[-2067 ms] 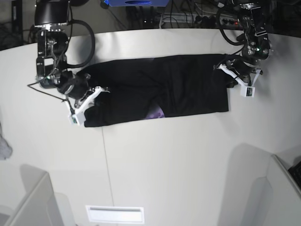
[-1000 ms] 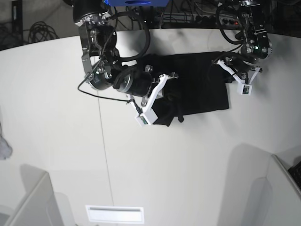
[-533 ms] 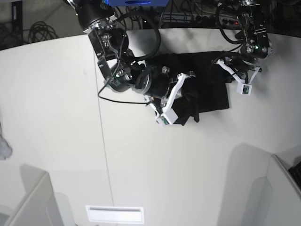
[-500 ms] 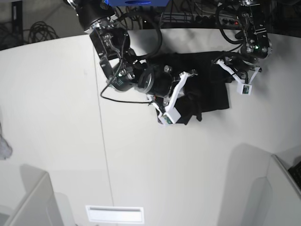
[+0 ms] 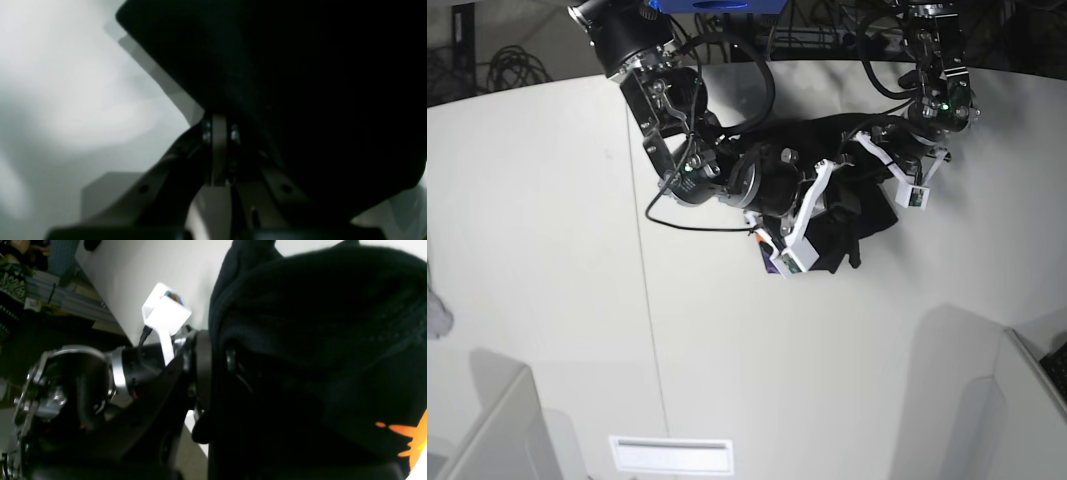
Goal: Fold the T-shirt properly
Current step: 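Grasp the strip end with the right gripper and fold it over toward the left gripper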
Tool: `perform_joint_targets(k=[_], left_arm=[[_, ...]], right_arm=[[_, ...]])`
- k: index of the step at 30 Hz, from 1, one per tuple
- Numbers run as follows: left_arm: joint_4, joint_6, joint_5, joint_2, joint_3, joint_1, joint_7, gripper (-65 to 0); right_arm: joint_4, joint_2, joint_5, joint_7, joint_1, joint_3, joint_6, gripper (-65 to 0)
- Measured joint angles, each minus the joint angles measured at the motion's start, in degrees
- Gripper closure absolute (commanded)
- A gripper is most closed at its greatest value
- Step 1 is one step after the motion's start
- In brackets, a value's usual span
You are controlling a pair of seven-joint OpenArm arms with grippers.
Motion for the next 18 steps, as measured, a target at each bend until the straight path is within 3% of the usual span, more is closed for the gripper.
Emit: perform_joint_targets(k=[8,12,18], left_arm=[[0.0,0.0,0.0,-0.2,0.0,-0.1,0.2,0.0],[0.0,0.0,0.0,-0.2,-0.2,0.0,0.1,0.0],[0.4,0.0,-0.7,-0.3,-0.2,0.8,0.2,0.0]], right_arm=[[-0.1,-0.3,0.0,0.1,0.1,-0.1,0.0,0.0],[-5.3,-1.2,0.3,0.6,1.7,-0.4,-0.1,0.0],[-9.3,-0.9,0.6,5.7,3.1,-4.9,-0.3,0.0]])
